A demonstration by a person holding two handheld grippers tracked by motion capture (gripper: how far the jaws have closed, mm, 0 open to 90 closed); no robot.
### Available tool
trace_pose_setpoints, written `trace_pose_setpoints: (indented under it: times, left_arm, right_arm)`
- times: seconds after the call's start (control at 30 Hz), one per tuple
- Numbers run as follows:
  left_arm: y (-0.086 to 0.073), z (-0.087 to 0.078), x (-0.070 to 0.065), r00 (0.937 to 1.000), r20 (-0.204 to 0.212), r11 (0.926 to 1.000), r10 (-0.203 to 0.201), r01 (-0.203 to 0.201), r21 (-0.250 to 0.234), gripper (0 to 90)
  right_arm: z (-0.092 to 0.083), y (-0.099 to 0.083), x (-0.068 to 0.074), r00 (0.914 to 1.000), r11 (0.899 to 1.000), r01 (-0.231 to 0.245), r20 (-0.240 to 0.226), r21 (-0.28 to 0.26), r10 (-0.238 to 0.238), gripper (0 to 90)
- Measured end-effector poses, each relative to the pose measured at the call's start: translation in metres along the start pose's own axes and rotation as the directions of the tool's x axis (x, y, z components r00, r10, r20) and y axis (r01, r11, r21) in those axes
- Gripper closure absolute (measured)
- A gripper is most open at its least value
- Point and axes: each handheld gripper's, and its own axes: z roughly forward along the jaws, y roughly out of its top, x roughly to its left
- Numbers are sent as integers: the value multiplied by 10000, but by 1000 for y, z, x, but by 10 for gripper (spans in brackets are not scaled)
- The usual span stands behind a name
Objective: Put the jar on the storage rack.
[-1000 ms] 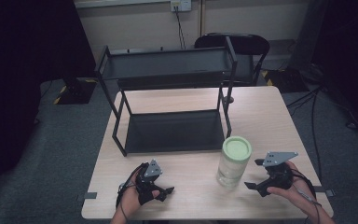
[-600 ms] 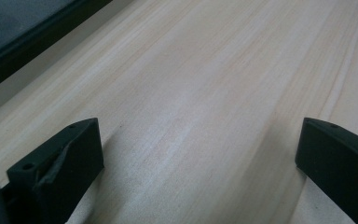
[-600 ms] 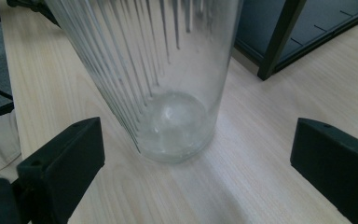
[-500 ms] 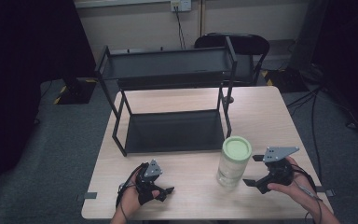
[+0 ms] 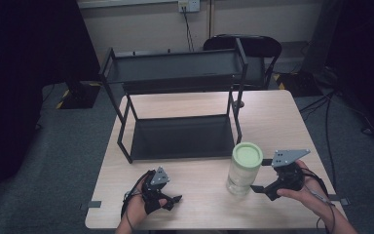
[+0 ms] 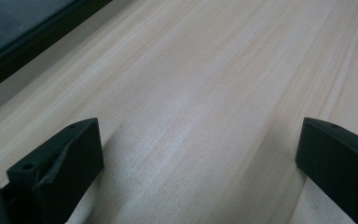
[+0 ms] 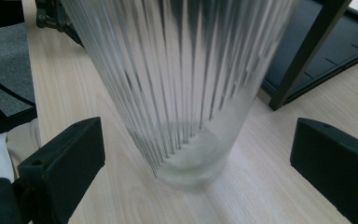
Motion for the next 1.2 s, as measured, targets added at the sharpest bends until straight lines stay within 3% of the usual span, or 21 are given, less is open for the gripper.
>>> trace_pose_setpoints:
  times: [0.4,1.2]
  left_arm:
    - [0,0,0,10000,-2,10000,-3,3,5,1]
    - [0,0,0,10000,-1,10000,-1,1,1,1]
  right_arm:
    - [-1,18,5,9993,9991,146,-327,-406,-159,22]
    - [9,37,3,9978,9928,-310,-620,-1160,239,49]
